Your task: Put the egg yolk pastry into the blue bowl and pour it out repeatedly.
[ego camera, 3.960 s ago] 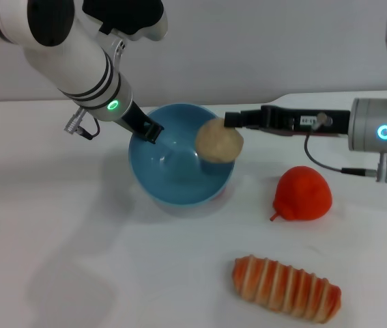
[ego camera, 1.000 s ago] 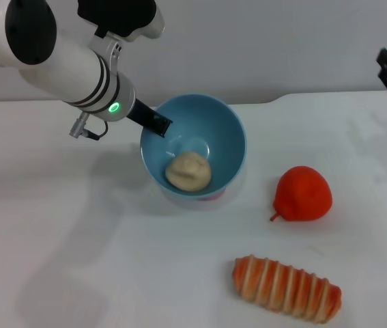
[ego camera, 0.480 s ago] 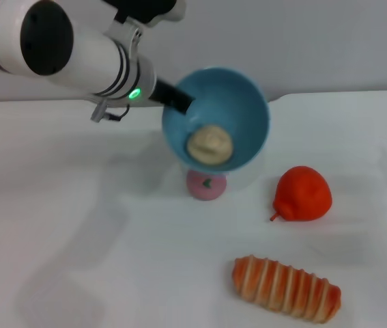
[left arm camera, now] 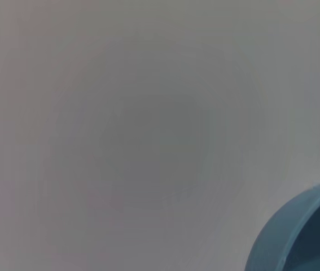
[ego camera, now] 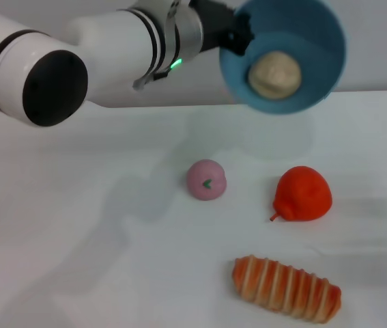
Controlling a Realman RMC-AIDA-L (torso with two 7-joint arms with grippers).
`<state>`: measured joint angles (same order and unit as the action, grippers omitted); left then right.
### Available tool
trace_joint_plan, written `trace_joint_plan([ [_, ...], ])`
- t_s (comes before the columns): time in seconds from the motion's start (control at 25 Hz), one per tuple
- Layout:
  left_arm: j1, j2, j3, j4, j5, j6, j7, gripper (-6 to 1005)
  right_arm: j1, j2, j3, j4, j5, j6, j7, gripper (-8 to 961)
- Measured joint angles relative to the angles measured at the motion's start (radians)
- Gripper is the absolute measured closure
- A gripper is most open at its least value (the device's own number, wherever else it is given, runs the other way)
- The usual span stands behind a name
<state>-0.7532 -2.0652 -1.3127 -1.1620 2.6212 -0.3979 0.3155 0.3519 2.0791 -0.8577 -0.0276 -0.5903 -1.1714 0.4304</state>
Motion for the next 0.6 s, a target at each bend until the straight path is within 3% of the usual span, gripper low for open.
trace_joint_plan([
  [0.12,0.005,0.001,0.025,-0.014,0.003,0.048,0.001,1000,-0.005,0.001,0.001,0.0,-0.002,-0.003,0.001,450],
  [0.32,0.014,-0.004,0.127,-0.012,0.06,0.24,0.001,1000,-0.001,0.002,0.002,0.003,-0.003,-0.004,0.005,450],
  [0.48,0.011,-0.005,0.143,-0.006,0.063,0.271,-0.001,999,0.001,0.002,0.002,0.008,-0.006,-0.004,0.013,450],
  [0.6,0.013,-0.005,0.174,0.019,0.063,0.364,0.002,999,0.003,0.003,0.002,0.022,-0.006,-0.005,0.013,450],
])
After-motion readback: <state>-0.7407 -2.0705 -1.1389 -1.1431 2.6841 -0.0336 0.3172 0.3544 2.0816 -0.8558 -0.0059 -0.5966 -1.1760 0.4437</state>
